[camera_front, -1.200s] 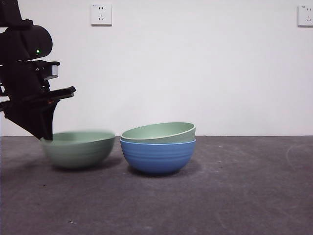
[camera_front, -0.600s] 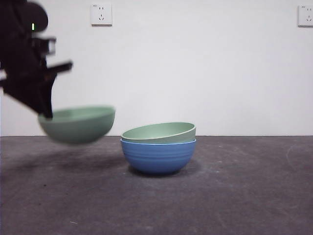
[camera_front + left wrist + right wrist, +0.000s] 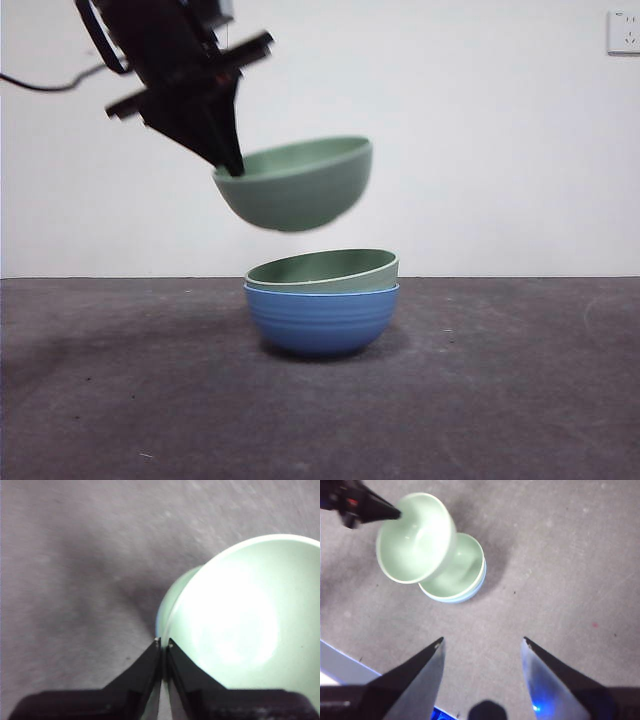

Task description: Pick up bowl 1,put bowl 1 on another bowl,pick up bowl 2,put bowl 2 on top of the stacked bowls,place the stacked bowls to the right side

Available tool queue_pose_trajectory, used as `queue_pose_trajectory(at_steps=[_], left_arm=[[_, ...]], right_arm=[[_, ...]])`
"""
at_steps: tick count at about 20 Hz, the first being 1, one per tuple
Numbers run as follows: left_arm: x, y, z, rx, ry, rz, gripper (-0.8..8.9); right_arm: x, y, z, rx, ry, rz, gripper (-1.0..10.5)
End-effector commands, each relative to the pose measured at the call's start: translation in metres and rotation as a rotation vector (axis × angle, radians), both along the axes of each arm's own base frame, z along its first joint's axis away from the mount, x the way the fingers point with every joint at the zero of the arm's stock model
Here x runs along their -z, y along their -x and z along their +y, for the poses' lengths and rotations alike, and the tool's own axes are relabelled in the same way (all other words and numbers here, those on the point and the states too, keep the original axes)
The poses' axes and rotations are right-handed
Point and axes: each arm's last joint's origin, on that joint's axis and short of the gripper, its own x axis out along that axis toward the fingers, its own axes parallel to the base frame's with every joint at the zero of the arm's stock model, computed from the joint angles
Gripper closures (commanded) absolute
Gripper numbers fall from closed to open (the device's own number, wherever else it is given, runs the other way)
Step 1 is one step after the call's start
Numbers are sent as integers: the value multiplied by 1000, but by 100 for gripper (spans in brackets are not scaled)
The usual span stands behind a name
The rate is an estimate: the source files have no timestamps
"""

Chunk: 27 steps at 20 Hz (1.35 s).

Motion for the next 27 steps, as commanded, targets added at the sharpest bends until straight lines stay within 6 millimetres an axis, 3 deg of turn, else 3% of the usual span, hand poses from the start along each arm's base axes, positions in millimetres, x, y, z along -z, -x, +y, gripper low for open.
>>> queue_pose_trajectory(at_steps=[1,9,14,15,18,22,23,25,27], left_arm=[[18,-11,-12,-24,11,32,821],[62,-30,-26,-35,-15,107,821],[69,-31,-32,-19,-15,118,810],[69,-30,-33,-12,-12,119,777],[70,-29,-33,0,-5,142,548],[63,-22,-29,1,-23,164,515],[58,-20,-27,8,-27,157,492],[42,-13,-23,14,-25,143,491],[18,-3,-17,34,-31,124,491]], right_arm=[[0,1,0,0,-2,2,693],[0,1,0,5,-6,6,693],[0,1,0,3,-9,7,693],[0,1,0,3,-9,7,693],[0,1,0,13,-17,13,692],[1,-1,1,21,-21,24,680],[2,-3,2,20,-20,30,621],[5,-8,5,20,-11,46,492],[10,-19,11,20,2,70,492]])
